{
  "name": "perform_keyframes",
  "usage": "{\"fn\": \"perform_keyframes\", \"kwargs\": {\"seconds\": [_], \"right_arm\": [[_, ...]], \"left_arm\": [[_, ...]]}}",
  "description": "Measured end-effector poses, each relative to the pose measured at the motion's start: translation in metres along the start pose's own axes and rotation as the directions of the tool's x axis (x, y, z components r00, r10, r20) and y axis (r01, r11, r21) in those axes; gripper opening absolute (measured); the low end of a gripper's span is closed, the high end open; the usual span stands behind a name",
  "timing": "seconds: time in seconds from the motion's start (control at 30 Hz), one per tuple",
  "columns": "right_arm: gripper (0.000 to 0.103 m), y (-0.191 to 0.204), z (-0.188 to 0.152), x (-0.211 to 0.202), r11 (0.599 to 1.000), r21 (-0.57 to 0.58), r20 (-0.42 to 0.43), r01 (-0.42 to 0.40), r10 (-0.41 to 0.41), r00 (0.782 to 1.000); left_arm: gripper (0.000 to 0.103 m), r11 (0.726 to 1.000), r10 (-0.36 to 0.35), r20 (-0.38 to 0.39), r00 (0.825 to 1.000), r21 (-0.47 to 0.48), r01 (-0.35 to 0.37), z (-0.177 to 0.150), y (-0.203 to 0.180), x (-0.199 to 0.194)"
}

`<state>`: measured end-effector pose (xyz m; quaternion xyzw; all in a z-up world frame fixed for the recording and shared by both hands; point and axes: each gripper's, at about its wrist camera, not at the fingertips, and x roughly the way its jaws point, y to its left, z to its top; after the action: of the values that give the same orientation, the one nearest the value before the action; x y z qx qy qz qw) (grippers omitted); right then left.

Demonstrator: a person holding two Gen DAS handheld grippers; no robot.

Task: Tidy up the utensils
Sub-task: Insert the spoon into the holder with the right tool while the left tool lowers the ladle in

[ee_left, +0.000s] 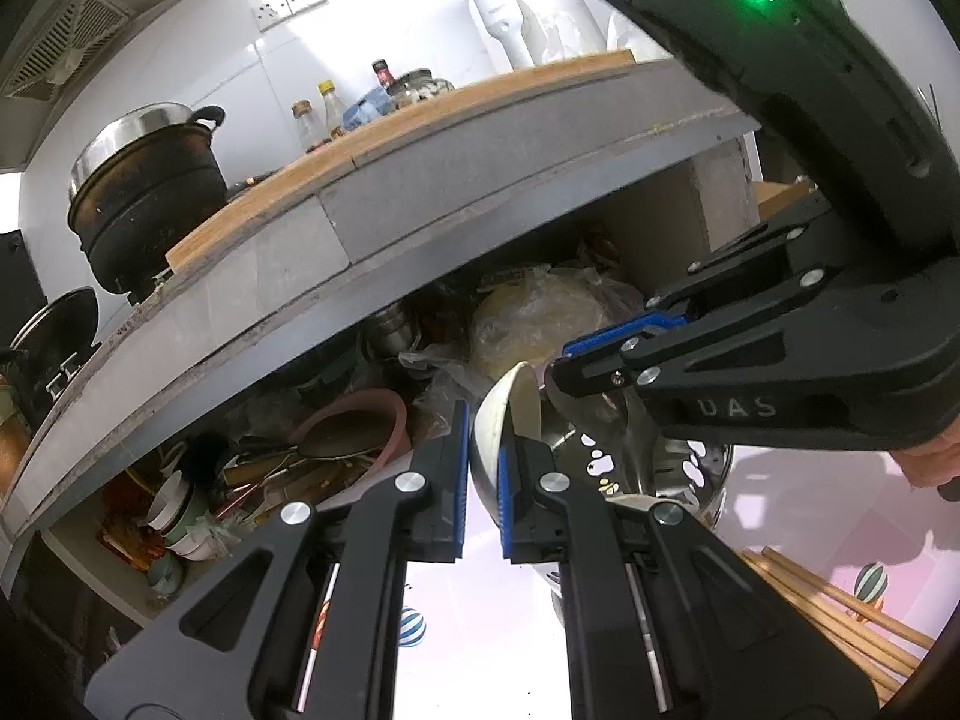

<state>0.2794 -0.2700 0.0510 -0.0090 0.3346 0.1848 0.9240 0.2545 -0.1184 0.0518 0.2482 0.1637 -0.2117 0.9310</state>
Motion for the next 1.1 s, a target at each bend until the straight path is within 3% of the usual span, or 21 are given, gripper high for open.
{"fn": "perform_keyframes", "kwargs": {"seconds": [0.43, 0.77, 1.1], "right_arm": [[0.005, -0.001, 0.001, 0.0, 1.0, 0.009, -0.003, -0.006, 0.006, 1.0], [0.005, 0.0, 0.001, 0.0, 1.0, 0.003, -0.005, -0.002, 0.002, 1.0], [0.005, -0.003, 0.0, -0.001, 1.0, 0.014, -0.006, -0.007, 0.007, 1.0]], "left_arm": [[0.007, 1.0, 0.022, 0.08, 0.997, -0.015, -0.02, -0.003, -0.004, -0.016], [0.008, 0.998, -0.001, 0.08, 0.997, -0.07, 0.006, -0.01, 0.001, -0.018], [0.006, 0.996, 0.088, 0.13, 0.988, -0.001, -0.089, 0.005, 0.005, -0.029]]}}
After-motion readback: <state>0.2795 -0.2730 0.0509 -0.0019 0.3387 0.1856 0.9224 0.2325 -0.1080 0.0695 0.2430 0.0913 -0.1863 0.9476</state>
